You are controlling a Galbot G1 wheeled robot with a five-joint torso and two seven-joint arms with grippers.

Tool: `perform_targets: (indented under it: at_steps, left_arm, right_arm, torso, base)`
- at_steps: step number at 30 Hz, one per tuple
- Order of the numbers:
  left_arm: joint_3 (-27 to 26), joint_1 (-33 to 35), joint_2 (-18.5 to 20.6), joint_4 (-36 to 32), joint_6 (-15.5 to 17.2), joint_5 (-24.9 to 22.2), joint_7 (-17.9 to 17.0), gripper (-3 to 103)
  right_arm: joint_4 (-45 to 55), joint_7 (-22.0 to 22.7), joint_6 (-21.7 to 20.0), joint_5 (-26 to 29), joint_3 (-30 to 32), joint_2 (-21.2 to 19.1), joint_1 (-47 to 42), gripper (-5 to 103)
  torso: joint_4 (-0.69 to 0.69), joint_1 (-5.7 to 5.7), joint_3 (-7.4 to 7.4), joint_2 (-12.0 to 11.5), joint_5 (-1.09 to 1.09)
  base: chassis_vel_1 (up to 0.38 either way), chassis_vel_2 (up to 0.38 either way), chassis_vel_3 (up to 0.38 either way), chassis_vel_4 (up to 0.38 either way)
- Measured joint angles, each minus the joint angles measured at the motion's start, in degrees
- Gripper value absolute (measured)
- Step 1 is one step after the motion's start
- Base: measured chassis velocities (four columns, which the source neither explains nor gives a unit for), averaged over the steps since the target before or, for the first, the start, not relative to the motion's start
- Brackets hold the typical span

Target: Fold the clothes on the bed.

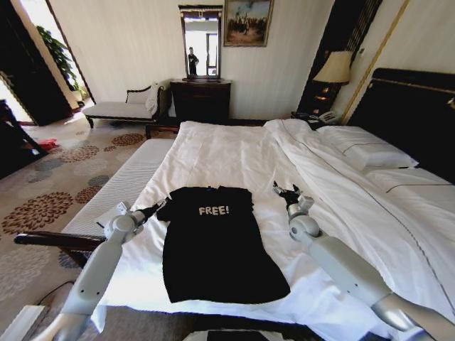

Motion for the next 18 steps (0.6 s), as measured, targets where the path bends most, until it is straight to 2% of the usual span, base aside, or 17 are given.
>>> perform_targets:
  at_steps: [2,5,6,9,11,14,15,18]
  left_arm:
    - [0.01,-0.03,-0.02,0.17,-0.02,0.06,0.08,99]
    - [0.02,-0.04,-0.02,0.63,-0.03,0.26,0.3,84]
    - [0.02,-0.04,-0.02,0.63,-0.03,0.26,0.3,84]
    - [0.01,0.05,0.06,1.09,-0.04,0.71,0.39,68]
    - [0.0,0.11,0.1,1.15,-0.04,0.87,0.45,68]
    - [-0.15,0.36,0.3,1.18,-0.04,1.24,0.67,51]
    - [-0.15,0.36,0.3,1.18,-0.04,1.24,0.67,51]
    - [-0.43,0.88,0.64,0.86,0.0,1.47,0.96,34]
  right_arm:
    - [-0.09,0.0,0.0,0.0,-0.01,0.01,0.03,100]
    - [-0.31,0.02,-0.02,0.0,-0.35,0.18,0.51,100]
    - [-0.31,0.02,-0.02,0.0,-0.35,0.18,0.51,100]
    - [-0.51,0.05,-0.04,0.0,-0.92,0.44,0.88,100]
    - [-0.59,0.05,-0.05,-0.02,-1.11,0.51,1.0,100]
    - [-0.84,0.06,-0.08,-0.1,-1.51,0.71,1.29,100]
    - [-0.84,0.06,-0.08,-0.1,-1.51,0.71,1.29,100]
    - [-0.98,0.06,-0.11,-0.21,-1.65,0.87,1.4,100]
  torso:
    - [0.0,0.0,0.0,0.0,0.0]
    - [0.0,0.0,0.0,0.0,-0.01]
    - [0.0,0.0,0.0,0.0,-0.01]
    - [0.0,0.0,0.0,0.0,-0.01]
    - [0.01,0.0,0.0,0.0,-0.01]
    - [0.0,0.0,0.0,0.0,-0.01]
    - [0.0,0.0,0.0,0.0,-0.01]
    - [0.0,0.0,0.0,-0.01,-0.01]
  base:
    - [0.0,0.0,0.0,0.0]
    - [0.0,0.0,0.0,0.0]
    - [0.0,0.0,0.0,0.0]
    - [0.0,0.0,0.0,0.0]
    - [0.0,0.0,0.0,0.0]
    - [0.0,0.0,0.0,0.0]
    - [0.0,0.0,0.0,0.0]
    - [0.0,0.0,0.0,0.0]
